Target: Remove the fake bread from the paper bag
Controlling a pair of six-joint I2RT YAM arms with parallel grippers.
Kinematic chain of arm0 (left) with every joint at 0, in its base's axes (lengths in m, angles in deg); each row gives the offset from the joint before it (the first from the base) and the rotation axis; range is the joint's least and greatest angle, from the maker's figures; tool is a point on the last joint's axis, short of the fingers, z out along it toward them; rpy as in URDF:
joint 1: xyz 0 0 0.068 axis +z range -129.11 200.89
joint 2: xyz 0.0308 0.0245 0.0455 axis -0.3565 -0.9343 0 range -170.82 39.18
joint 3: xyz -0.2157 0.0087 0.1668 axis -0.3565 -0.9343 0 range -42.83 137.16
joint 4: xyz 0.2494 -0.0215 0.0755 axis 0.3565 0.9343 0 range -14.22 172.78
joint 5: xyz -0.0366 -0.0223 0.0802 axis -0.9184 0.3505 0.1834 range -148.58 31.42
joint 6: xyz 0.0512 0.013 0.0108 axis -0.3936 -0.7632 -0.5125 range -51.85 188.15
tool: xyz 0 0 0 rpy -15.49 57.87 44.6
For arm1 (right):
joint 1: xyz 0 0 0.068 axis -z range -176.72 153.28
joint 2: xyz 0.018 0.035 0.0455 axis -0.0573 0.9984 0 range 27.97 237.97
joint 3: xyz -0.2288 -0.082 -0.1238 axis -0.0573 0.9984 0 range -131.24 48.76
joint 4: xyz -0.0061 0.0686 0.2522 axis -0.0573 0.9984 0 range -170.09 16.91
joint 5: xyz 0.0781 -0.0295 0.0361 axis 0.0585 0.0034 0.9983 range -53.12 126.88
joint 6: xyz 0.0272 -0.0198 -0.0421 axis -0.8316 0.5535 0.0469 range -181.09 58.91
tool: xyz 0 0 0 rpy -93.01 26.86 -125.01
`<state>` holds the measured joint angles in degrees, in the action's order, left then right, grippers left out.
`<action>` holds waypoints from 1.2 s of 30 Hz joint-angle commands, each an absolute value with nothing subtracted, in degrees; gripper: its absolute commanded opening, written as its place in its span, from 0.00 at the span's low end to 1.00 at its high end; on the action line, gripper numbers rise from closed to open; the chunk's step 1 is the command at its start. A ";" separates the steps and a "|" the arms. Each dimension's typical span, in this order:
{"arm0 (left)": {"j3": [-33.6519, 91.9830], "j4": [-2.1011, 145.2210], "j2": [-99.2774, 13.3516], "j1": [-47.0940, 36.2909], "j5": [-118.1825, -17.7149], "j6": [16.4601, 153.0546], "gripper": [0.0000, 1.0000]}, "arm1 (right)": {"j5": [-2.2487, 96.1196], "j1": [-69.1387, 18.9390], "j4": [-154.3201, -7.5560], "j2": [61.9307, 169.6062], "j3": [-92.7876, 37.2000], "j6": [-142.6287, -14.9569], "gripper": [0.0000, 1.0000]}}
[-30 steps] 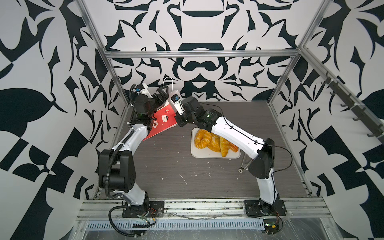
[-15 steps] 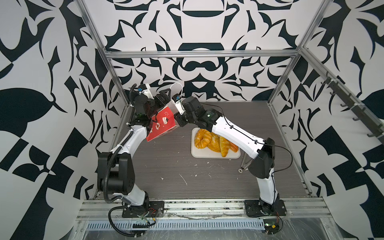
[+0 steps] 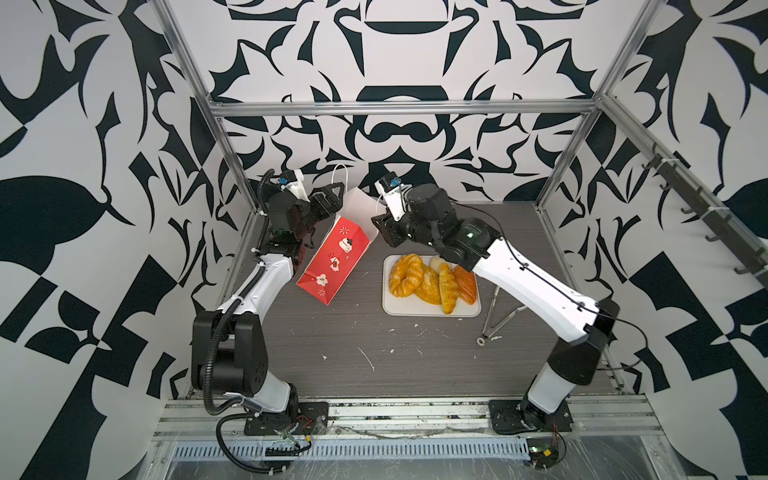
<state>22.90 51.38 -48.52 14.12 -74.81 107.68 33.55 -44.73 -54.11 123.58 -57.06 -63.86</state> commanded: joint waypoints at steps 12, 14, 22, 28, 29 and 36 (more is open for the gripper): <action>23.67 51.48 -49.06 13.77 -76.41 107.53 0.99 | 52.15 -44.18 -56.38 129.18 -63.42 -57.84 0.50; 23.69 51.74 -49.06 13.77 -76.67 107.45 0.99 | 52.04 -44.18 -55.23 131.07 -65.50 -56.99 0.50; 23.91 51.87 -49.57 13.68 -77.95 107.79 1.00 | 51.47 -44.17 -55.94 133.99 -69.03 -56.01 0.51; 23.87 51.48 -49.96 13.59 -78.59 108.14 0.99 | 52.47 -44.17 -53.77 137.97 -74.35 -55.55 0.51; 23.79 51.31 -50.05 13.51 -78.74 108.19 0.99 | 52.68 -44.18 -53.08 139.02 -75.67 -55.47 0.51; 23.50 50.69 -50.02 13.33 -79.18 108.51 0.99 | 53.39 -44.09 -50.92 144.07 -80.36 -55.51 0.51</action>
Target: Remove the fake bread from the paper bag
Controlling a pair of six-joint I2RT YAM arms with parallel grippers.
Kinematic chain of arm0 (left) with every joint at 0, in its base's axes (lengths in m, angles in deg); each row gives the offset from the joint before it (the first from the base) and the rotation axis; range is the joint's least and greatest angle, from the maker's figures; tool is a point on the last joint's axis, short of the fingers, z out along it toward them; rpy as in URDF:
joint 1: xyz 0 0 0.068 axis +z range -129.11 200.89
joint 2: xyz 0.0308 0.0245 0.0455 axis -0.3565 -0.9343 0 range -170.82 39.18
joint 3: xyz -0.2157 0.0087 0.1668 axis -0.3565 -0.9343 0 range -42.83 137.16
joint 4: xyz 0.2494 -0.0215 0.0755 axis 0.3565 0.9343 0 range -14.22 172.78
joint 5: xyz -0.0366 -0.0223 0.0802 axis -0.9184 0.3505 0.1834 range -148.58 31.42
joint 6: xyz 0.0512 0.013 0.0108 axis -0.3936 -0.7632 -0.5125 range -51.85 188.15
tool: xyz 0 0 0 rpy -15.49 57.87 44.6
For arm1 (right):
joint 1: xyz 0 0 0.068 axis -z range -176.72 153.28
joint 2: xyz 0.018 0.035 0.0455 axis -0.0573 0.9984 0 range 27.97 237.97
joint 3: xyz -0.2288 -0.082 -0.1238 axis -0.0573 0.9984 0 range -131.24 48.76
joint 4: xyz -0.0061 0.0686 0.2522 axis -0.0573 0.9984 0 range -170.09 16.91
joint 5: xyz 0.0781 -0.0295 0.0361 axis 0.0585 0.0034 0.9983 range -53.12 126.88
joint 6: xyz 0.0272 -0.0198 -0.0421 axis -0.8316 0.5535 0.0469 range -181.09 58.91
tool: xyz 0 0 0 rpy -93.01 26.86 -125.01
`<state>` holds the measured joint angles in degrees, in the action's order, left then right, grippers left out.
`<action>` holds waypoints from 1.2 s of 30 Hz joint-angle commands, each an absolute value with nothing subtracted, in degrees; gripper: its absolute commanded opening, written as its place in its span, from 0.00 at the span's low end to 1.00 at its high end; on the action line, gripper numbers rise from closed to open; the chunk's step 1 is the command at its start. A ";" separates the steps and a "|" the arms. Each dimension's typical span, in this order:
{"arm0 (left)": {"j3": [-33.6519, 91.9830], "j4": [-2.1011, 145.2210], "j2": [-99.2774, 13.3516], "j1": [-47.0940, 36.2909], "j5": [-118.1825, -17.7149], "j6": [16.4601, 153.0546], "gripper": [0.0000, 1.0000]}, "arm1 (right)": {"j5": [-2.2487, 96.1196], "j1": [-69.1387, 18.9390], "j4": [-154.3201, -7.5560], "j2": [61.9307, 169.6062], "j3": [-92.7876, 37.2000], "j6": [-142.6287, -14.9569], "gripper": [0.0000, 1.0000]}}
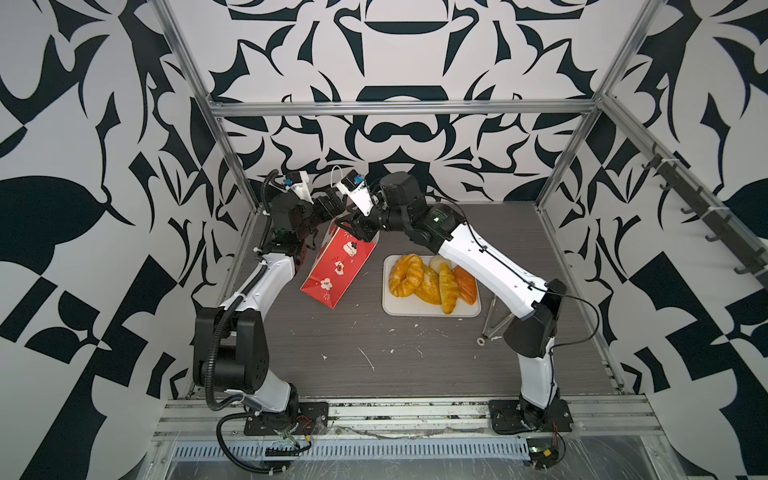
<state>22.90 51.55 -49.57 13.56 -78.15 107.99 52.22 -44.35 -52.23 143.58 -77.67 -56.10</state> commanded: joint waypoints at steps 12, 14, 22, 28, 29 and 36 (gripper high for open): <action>23.96 50.29 -49.56 13.24 -80.69 109.28 0.99 | 51.39 -43.96 -50.25 147.24 -83.17 -55.99 0.27; 24.13 50.38 -49.53 13.24 -81.00 109.28 0.99 | 51.23 -44.03 -50.38 147.24 -83.20 -56.09 0.14; 24.31 50.03 -49.60 13.24 -81.83 108.93 0.99 | 52.27 -43.83 -47.92 149.26 -86.06 -56.83 0.00; 25.52 50.29 -48.92 13.24 -82.90 109.27 1.00 | 51.23 -43.83 -42.19 152.94 -92.19 -56.96 0.00; 25.72 50.29 -48.86 13.24 -83.23 109.56 1.00 | 51.12 -43.83 -41.28 153.65 -93.53 -57.16 0.00; 25.73 47.28 -48.27 13.24 -85.72 112.20 0.99 | 51.08 -43.85 -38.98 155.76 -96.35 -57.67 0.00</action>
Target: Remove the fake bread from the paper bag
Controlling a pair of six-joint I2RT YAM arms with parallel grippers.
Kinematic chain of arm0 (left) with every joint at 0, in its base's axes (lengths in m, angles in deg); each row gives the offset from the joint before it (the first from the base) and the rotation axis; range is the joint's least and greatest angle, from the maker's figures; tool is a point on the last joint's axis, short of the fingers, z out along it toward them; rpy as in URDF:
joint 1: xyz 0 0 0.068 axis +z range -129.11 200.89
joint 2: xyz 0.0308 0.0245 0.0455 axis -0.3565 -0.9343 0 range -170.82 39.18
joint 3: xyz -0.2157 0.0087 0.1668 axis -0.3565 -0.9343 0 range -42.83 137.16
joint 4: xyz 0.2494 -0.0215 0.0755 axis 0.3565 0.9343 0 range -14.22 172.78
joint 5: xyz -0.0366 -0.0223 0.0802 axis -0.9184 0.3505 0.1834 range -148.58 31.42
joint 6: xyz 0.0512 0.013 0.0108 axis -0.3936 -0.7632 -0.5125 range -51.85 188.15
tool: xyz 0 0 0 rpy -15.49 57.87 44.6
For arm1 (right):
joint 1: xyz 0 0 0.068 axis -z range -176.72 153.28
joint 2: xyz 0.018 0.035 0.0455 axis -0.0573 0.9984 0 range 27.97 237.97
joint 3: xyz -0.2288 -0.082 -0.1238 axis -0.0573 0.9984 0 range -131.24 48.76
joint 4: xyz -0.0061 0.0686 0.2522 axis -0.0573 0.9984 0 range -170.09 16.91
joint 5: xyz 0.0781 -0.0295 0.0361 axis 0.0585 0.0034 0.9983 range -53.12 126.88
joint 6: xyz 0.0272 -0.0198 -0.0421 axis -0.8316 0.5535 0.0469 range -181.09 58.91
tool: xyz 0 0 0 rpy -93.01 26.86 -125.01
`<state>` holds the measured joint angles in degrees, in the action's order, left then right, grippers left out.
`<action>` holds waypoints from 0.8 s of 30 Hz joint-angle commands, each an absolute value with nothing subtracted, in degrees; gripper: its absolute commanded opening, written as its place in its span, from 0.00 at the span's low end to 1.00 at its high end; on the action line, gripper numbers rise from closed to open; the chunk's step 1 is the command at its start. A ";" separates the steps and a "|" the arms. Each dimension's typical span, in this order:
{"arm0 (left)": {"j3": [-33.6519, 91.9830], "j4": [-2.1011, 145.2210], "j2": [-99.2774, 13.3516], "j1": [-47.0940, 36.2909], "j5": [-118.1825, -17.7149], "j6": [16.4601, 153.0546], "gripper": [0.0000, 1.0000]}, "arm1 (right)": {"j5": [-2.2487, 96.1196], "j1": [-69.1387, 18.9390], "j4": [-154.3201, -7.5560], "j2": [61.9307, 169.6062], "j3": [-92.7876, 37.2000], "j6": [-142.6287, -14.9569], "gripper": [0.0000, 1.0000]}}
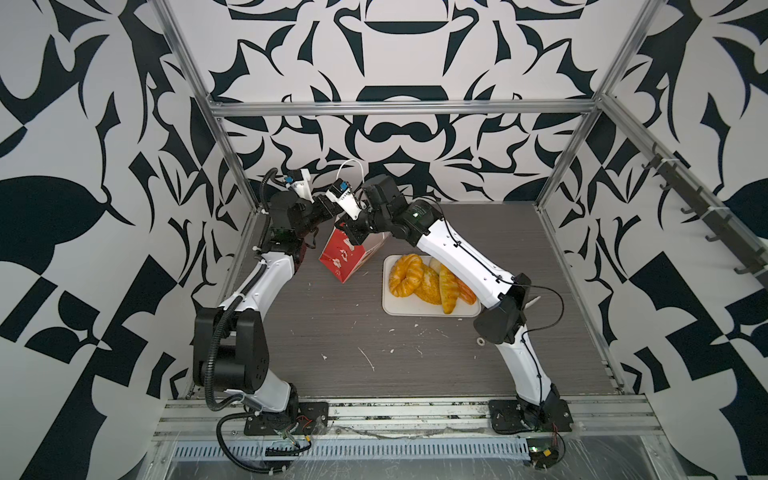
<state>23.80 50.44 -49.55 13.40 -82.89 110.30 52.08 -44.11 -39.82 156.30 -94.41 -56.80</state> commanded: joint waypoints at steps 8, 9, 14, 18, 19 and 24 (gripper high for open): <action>25.54 45.02 -47.69 13.24 -86.57 113.72 0.99 | 50.25 -43.83 -38.84 155.53 -95.42 -57.63 0.00; 25.46 44.95 -47.50 13.24 -86.44 113.44 0.99 | 50.04 -43.82 -39.11 155.34 -95.10 -57.58 0.00; 24.28 46.39 -44.18 14.55 -84.09 109.65 0.99 | 49.11 -43.83 -38.96 155.73 -95.50 -57.14 0.00; 22.98 48.70 -40.22 16.68 -81.13 106.08 0.99 | 49.77 -43.80 -38.41 157.08 -97.02 -57.66 0.00; 22.36 48.88 -39.21 16.97 -80.13 105.23 0.99 | 49.89 -43.80 -38.32 157.32 -97.50 -57.75 0.00; 18.31 53.49 -31.75 17.44 -69.36 98.14 1.00 | 50.51 -43.83 -37.88 159.22 -99.85 -57.97 0.00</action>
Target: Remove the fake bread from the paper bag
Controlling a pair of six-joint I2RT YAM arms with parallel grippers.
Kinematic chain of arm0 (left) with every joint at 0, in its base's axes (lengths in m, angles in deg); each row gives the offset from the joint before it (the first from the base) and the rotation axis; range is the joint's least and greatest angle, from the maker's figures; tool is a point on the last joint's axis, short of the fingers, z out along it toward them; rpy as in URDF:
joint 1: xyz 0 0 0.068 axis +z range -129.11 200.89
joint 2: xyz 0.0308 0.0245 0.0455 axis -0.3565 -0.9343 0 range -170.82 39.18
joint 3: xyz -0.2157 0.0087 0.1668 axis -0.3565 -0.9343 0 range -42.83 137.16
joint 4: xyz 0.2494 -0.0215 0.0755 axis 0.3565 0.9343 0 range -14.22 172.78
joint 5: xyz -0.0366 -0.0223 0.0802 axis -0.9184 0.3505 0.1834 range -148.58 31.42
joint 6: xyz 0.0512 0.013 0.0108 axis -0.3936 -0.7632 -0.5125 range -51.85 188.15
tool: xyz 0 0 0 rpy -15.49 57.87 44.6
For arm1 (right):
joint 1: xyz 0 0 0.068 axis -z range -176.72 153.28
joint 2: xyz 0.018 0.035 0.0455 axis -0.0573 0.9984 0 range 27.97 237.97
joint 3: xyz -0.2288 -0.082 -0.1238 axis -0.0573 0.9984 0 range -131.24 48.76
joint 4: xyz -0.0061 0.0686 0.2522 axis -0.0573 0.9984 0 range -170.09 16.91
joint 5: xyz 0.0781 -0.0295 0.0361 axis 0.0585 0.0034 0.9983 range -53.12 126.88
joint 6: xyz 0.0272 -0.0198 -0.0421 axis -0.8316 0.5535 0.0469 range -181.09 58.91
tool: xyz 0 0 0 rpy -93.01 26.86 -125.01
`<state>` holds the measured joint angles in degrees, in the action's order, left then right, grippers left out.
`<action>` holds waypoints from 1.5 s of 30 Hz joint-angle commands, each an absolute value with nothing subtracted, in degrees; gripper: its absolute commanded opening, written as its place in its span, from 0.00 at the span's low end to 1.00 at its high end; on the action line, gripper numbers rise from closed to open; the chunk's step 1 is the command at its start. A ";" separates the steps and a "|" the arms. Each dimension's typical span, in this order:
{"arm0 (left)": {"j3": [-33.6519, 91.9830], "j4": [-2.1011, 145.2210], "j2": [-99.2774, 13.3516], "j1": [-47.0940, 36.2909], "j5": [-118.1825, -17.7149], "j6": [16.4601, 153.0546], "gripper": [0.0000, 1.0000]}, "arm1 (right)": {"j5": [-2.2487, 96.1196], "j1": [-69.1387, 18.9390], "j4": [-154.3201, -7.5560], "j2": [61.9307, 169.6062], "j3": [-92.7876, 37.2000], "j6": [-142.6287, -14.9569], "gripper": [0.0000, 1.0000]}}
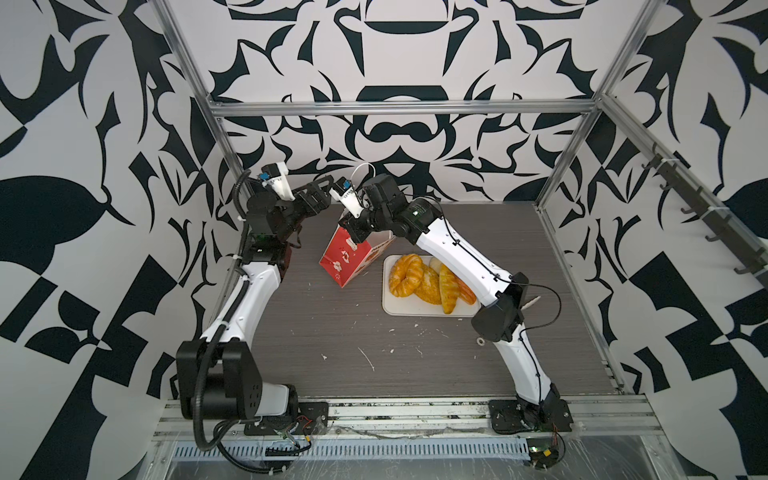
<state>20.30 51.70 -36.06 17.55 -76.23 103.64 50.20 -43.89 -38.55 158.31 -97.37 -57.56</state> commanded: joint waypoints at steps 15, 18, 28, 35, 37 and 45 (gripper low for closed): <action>6.74 55.57 -26.12 17.48 -58.14 96.39 0.99 | 54.46 -43.83 -40.65 159.25 -98.77 -59.83 0.63; 5.19 55.34 -25.13 17.46 -56.02 95.55 0.99 | 54.49 -43.80 -45.01 156.21 -93.56 -59.86 0.66; 1.86 55.91 -24.57 17.46 -51.84 93.99 0.99 | 52.46 -43.81 -68.14 143.40 -70.54 -60.13 0.67; 0.76 55.44 -25.37 17.45 -51.30 94.42 0.99 | 53.58 -43.74 -71.63 141.20 -66.56 -59.25 0.68; 0.50 55.47 -25.54 17.46 -50.65 94.53 0.99 | 54.13 -43.74 -74.59 139.23 -63.79 -59.26 0.68; -1.55 55.24 -26.58 17.45 -45.48 92.06 0.99 | 54.27 -43.11 -90.51 126.30 -45.91 -60.27 0.67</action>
<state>0.37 56.01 -25.92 17.45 -49.04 93.69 53.64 -43.59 -80.14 132.39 -48.32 -59.55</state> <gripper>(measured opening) 0.994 0.674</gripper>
